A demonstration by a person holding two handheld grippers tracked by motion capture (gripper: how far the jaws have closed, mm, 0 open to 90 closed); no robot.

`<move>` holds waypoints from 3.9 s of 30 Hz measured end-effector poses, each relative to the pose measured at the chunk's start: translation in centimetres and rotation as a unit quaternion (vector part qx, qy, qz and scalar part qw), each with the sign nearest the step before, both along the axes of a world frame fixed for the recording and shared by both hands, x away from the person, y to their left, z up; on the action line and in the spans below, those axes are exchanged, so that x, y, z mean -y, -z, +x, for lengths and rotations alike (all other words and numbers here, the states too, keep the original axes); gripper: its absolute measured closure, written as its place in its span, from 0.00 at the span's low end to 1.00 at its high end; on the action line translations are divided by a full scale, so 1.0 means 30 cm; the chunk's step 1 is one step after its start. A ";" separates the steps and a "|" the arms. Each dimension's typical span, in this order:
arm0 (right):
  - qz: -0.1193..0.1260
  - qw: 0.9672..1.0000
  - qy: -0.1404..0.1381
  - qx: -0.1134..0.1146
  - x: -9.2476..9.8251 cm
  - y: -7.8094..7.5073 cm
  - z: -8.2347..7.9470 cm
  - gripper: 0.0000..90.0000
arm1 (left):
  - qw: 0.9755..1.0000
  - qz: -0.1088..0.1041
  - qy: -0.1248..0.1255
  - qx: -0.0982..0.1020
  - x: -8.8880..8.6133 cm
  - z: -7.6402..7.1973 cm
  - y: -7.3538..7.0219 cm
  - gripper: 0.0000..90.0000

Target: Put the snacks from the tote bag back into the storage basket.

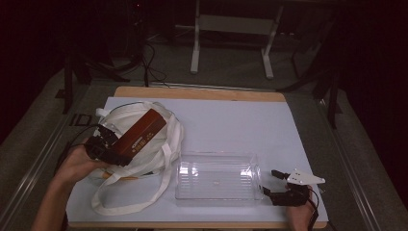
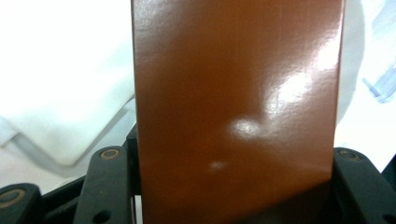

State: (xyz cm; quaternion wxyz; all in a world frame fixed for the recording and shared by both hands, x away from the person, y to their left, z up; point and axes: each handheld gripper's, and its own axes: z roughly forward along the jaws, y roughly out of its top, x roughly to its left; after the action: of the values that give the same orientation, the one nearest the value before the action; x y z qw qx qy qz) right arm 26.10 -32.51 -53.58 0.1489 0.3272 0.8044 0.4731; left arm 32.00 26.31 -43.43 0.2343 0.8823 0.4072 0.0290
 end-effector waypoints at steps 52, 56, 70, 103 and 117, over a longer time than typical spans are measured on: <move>0.001 1.000 0.000 -0.001 -0.001 0.000 0.000 0.19 | 0.984 0.026 0.171 0.045 0.169 -0.090 -0.114 0.48; 0.001 1.000 0.000 -0.001 -0.001 0.000 0.000 0.19 | 0.982 0.030 0.179 0.044 0.182 -0.093 -0.116 0.48; 0.001 1.000 0.000 -0.002 -0.001 0.000 0.000 0.19 | 0.976 0.032 0.213 0.040 0.222 -0.112 -0.122 0.48; 0.004 1.000 0.000 -0.001 0.001 0.000 0.000 0.19 | 0.958 0.046 0.281 0.043 0.332 -0.142 -0.134 0.48; 0.005 1.000 0.000 -0.002 0.002 0.000 0.001 0.19 | 0.949 0.062 0.307 0.047 0.379 -0.149 -0.127 0.48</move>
State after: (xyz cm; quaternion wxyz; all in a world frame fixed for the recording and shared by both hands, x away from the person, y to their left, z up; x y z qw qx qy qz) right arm 26.12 -32.56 -53.58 0.1460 0.3289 0.8021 0.4767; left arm 27.54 14.93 -39.61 0.1956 0.9750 0.1028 0.0220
